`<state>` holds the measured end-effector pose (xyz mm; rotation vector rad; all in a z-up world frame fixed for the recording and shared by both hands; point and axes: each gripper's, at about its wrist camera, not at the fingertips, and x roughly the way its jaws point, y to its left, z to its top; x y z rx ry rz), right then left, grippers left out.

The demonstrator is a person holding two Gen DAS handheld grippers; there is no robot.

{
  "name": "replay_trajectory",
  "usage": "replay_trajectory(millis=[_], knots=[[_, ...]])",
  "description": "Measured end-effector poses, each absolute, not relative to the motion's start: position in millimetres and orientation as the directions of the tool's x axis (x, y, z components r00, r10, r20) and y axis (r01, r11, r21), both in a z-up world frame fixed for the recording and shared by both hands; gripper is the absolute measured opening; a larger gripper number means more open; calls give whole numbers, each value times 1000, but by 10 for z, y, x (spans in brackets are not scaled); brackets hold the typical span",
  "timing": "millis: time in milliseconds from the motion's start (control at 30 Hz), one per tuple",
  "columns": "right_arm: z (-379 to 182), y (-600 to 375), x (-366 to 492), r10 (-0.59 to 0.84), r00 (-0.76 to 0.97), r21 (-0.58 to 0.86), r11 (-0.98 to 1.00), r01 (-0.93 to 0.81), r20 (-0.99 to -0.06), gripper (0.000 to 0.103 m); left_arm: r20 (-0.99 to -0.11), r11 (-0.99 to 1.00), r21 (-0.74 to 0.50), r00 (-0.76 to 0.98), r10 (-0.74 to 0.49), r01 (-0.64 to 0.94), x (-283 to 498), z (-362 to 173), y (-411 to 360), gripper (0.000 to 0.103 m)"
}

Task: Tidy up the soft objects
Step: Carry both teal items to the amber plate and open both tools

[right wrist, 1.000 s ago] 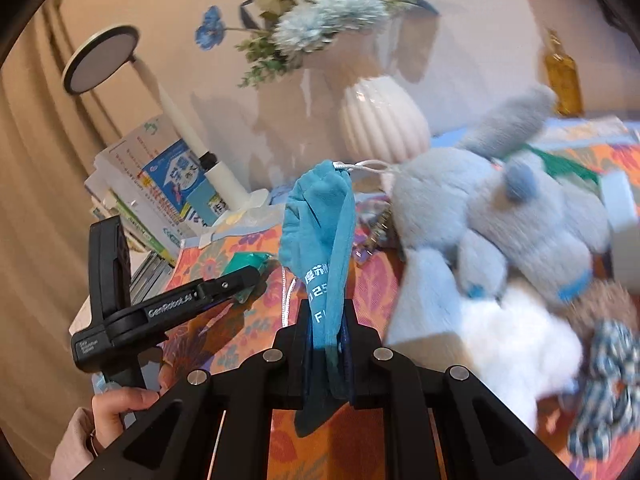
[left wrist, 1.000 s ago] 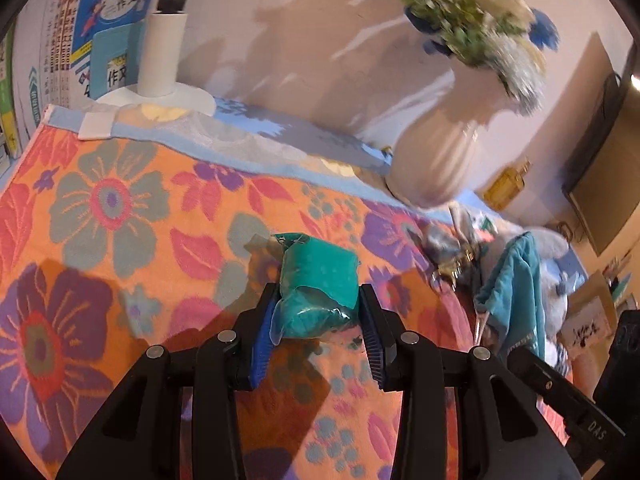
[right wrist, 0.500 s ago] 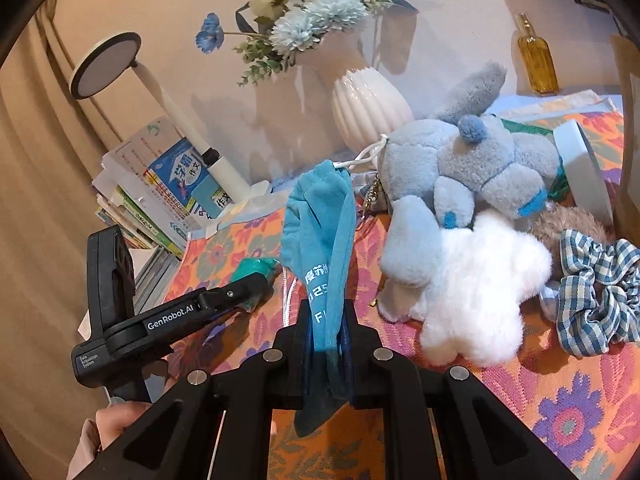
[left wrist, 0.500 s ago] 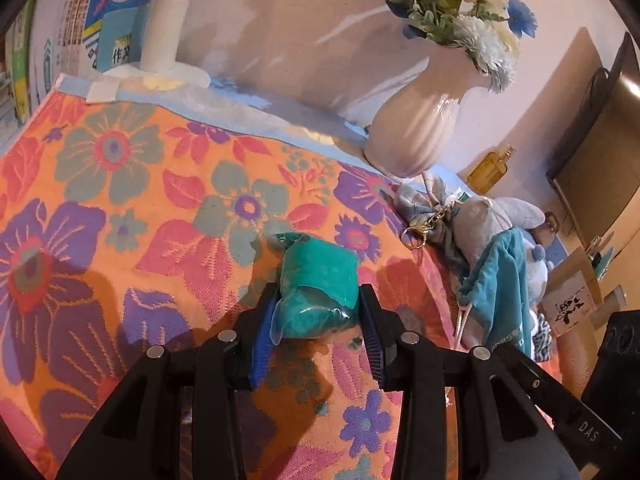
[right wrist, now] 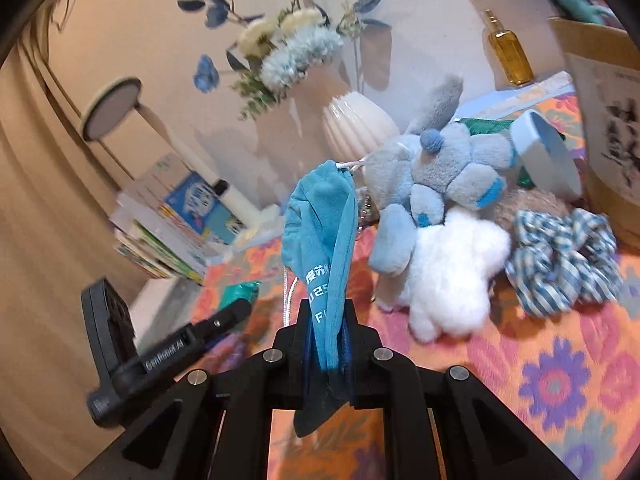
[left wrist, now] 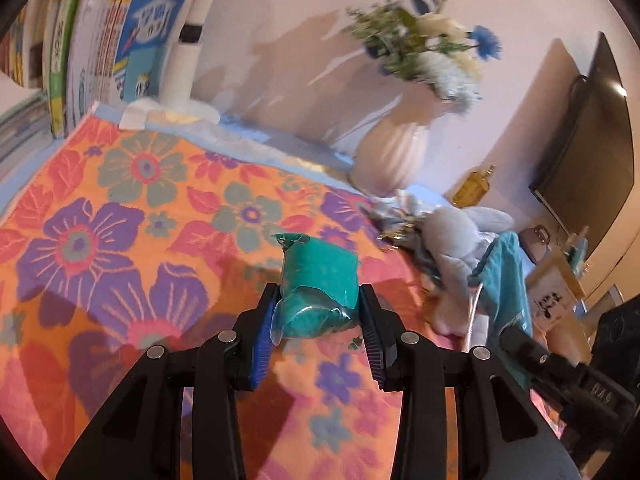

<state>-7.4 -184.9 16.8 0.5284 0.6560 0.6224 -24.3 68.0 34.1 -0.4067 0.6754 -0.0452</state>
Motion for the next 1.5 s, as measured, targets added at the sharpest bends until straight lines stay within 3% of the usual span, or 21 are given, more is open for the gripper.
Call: replay_trajectory(millis=[200, 467, 600, 800, 1233, 1500], knots=[[680, -2228, -440, 641, 705, 642, 684, -347, -303, 12, -581, 940, -337, 796, -169, -47, -327, 707, 275, 36], [770, -2813, -688, 548, 702, 672, 729, -133, -455, 12, -616, 953, -304, 764, -191, -6, -337, 997, -358, 36], [914, -3194, -865, 582, 706, 724, 675, -143, -403, 12, -642, 941, -333, 716, -274, 61, -323, 1085, -758, 36], [1154, -3668, -1142, 469, 793, 696, 713, -80, -389, 12, -601, 928, -291, 710, -366, 231, -391, 1331, -1451, 36], [794, -4697, -1252, 296, 814, 679, 717, 157, -501, 12, -598, 832, -288, 590, -543, 473, -156, 1240, -2760, 36], [581, -5074, -1203, 232, 775, 636, 725, 265, -587, 12, -625, 802, -287, 532, -571, 524, 56, 987, -3285, 36]])
